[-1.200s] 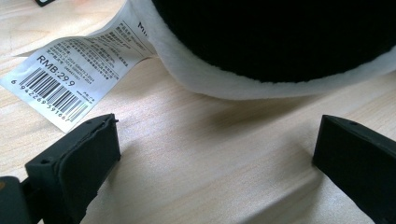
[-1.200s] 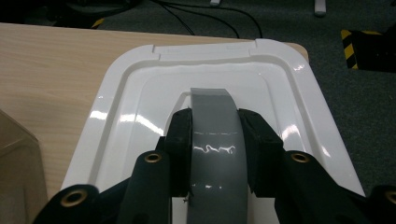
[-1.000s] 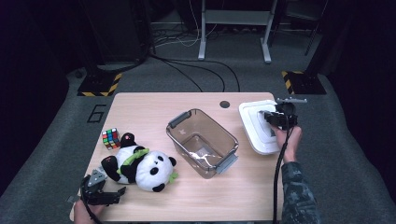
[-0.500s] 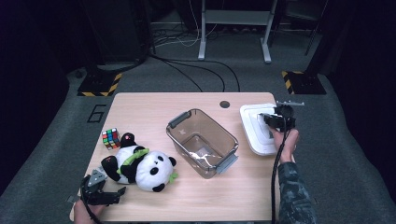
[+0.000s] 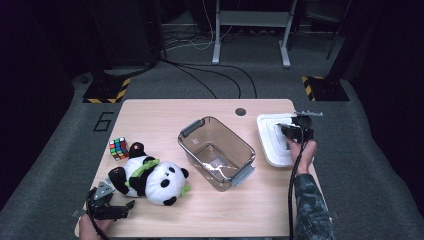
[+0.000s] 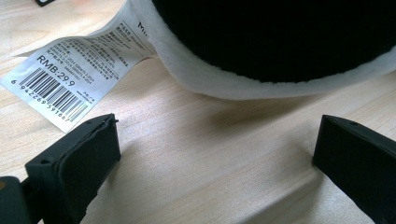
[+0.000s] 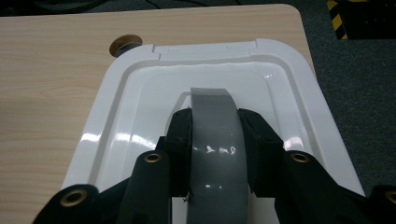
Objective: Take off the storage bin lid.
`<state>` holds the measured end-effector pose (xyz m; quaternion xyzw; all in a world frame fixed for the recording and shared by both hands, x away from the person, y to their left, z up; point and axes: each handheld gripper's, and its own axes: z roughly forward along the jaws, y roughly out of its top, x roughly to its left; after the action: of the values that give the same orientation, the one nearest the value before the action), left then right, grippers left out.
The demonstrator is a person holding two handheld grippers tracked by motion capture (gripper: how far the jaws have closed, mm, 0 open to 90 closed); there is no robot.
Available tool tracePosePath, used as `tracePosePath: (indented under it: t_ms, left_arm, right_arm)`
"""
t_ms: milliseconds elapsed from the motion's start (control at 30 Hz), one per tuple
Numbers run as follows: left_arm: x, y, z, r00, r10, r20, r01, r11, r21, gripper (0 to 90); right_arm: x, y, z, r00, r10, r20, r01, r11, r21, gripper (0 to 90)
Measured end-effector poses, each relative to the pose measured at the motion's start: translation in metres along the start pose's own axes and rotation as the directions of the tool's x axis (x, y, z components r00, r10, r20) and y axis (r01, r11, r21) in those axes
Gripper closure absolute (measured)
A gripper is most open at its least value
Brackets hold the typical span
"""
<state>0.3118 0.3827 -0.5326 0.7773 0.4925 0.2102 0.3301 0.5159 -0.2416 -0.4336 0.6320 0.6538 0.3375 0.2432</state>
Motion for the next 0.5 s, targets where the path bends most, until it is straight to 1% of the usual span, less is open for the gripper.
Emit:
tracePosePath:
  t_ms: [100, 167, 200, 233, 300, 367, 500]
  left_arm:
    - [0.000, 0.000, 0.000, 1.0000, -0.002, 0.000, 0.002, 1.0000, -0.004, 0.2]
    - [0.000, 0.000, 0.000, 1.0000, -0.002, 0.001, 0.002, 1.0000, -0.002, 0.2]
    - [0.000, 0.000, -0.001, 1.0000, 0.001, 0.003, -0.001, 1.0000, 0.007, 0.2]
    - [0.000, 0.000, 0.000, 1.0000, -0.002, -0.001, 0.002, 1.0000, -0.003, 0.2]
    - [0.000, 0.000, 0.000, 1.0000, -0.001, 0.000, 0.001, 1.0000, -0.002, 0.2]
    - [0.000, 0.000, 0.000, 1.0000, 0.001, 0.003, -0.001, 1.0000, 0.004, 0.2]
    - [0.000, 0.000, 0.000, 1.0000, 0.000, 0.001, 0.000, 1.0000, -0.001, 0.2]
  right_arm:
    - [0.000, -0.002, 0.002, 0.9999, 0.011, 0.004, -0.011, 1.000, -0.003, 66.3]
    - [0.000, -0.004, 0.004, 0.9999, 0.008, 0.009, -0.008, 1.000, 0.002, 66.3]
    - [-0.001, -0.005, 0.005, 0.9999, 0.008, 0.010, -0.008, 1.000, -0.002, 66.3]
    - [-0.001, -0.005, 0.006, 0.9999, 0.011, 0.012, -0.011, 1.000, -0.001, 66.3]
    - [-0.001, -0.006, 0.008, 0.9995, 0.031, 0.012, -0.031, 1.000, -0.002, 66.3]
    - [-0.002, -0.007, 0.009, 0.9995, 0.029, 0.012, -0.029, 1.000, -0.001, 66.3]
    - [-0.003, -0.009, 0.012, 0.9992, 0.032, 0.023, -0.032, 0.999, 0.002, 66.3]
